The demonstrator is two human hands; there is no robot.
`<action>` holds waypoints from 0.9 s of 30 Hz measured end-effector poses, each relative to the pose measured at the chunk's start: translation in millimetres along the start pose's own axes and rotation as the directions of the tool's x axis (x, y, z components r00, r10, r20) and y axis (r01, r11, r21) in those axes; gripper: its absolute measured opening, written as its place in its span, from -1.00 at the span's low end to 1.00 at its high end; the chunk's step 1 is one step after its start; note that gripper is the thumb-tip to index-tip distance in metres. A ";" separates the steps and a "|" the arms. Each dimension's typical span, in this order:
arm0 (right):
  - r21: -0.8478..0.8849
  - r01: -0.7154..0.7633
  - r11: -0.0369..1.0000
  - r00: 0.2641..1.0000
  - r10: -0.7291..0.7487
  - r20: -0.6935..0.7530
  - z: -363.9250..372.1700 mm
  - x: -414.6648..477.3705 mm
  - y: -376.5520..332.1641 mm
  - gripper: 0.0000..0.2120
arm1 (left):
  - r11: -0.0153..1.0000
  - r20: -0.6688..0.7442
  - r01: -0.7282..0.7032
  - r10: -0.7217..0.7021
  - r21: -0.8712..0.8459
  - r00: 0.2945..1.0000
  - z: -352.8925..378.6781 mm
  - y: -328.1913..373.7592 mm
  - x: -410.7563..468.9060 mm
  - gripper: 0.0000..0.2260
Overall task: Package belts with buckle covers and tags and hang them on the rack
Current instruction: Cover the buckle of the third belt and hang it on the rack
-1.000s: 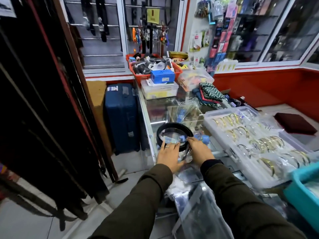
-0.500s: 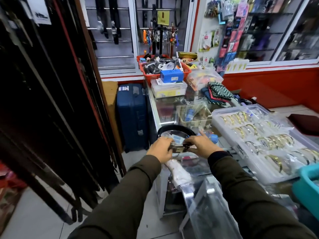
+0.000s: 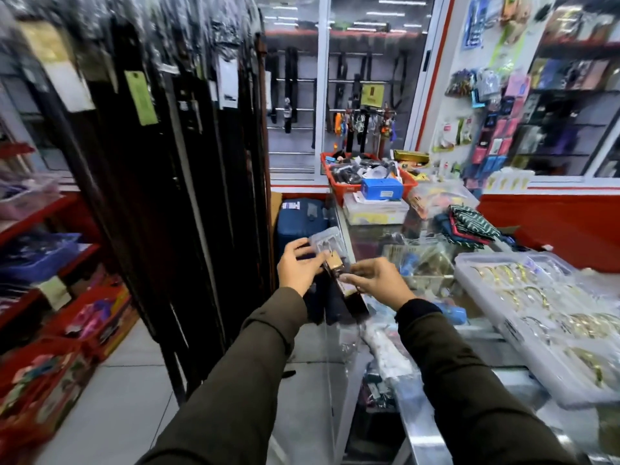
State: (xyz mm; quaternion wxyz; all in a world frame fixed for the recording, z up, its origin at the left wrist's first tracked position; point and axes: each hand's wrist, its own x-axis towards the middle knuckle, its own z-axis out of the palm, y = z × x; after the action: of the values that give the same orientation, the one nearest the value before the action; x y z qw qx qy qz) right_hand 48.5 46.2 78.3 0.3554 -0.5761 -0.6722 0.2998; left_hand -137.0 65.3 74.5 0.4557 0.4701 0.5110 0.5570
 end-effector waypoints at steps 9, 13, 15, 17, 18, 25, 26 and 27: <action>0.307 0.110 0.945 0.981 -0.054 -0.185 30.2 2.1 -59.6 -0.64 | 0.992 0.004 -0.126 0.126 0.004 0.992 -38.9 45.4 -5.1 -0.67; 0.213 0.282 0.936 0.947 -0.235 -0.220 29.9 9.7 -91.1 -0.72 | 0.973 -0.096 -0.231 0.231 0.008 0.968 -55.2 76.0 -0.7 -0.52; 0.361 0.264 0.894 0.964 -0.235 -0.123 30.1 16.6 -109.3 -0.65 | 0.959 -0.128 -0.282 0.277 -0.022 0.952 -62.7 96.8 2.2 -0.57; 0.455 0.268 0.850 0.963 -0.246 -0.106 28.8 23.7 -129.7 -0.58 | 0.945 -0.160 -0.317 0.301 -0.082 0.940 -69.2 119.6 4.8 -0.58; 0.483 0.288 0.827 0.957 -0.259 -0.128 28.1 28.8 -139.9 -0.61 | 0.935 -0.182 -0.337 0.314 -0.113 0.932 -72.4 131.1 4.7 -0.58; 0.618 0.408 0.672 0.912 -0.325 -0.249 24.8 58.8 -206.6 -0.78 | 0.883 -0.168 -0.423 0.394 -0.202 0.904 -95.1 183.9 7.4 -0.72; 0.632 0.414 0.655 0.910 -0.325 -0.259 25.1 61.5 -212.1 -0.77 | 0.880 -0.156 -0.427 0.402 -0.206 0.902 -97.2 188.9 8.2 -0.72; 0.645 0.426 0.635 0.904 -0.328 -0.274 24.1 66.3 -218.7 -0.74 | 0.874 -0.142 -0.438 0.416 -0.211 0.898 -99.8 196.6 10.4 -0.72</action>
State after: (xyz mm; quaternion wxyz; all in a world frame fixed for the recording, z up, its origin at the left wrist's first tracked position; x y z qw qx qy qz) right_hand -99.7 77.6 251.2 0.6419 -0.2665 -0.5915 0.4087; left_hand -242.6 49.2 267.7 0.3504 0.4870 0.3447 0.7219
